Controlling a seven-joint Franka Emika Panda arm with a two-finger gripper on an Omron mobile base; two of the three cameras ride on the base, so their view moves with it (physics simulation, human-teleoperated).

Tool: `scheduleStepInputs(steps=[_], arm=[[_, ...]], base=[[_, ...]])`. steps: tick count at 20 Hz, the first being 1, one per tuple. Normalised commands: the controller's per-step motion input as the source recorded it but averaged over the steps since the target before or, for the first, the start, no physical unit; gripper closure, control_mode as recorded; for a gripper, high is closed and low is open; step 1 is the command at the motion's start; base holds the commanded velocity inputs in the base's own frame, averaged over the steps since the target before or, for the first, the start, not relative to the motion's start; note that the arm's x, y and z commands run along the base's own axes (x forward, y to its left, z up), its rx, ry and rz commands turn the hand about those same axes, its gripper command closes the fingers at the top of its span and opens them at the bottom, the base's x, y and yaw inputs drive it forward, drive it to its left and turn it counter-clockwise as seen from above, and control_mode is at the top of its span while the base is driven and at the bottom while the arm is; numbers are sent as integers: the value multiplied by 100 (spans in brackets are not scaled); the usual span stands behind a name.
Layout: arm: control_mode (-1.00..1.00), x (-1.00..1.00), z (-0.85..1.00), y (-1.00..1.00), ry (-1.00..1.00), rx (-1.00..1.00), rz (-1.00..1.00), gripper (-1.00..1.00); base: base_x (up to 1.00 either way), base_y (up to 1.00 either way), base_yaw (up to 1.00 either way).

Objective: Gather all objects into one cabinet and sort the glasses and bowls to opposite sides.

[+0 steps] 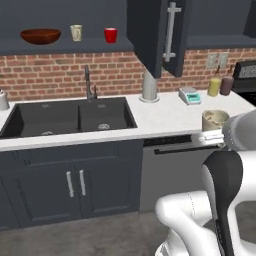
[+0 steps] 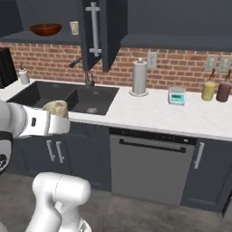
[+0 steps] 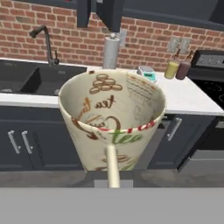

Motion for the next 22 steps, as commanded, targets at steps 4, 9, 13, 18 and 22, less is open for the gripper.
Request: scheduleStepInputs(steps=[4, 9, 13, 18, 22], arm=[[100, 0, 0, 0, 0, 0, 0, 100], [100, 0, 0, 0, 0, 0, 0, 100], [100, 0, 0, 0, 0, 0, 0, 100], [100, 0, 0, 0, 0, 0, 0, 100], [100, 0, 0, 0, 0, 0, 0, 100]], base=[[50, 99, 1], [70, 84, 0], [84, 36, -4], [89, -1, 0], [75, -5, 0]])
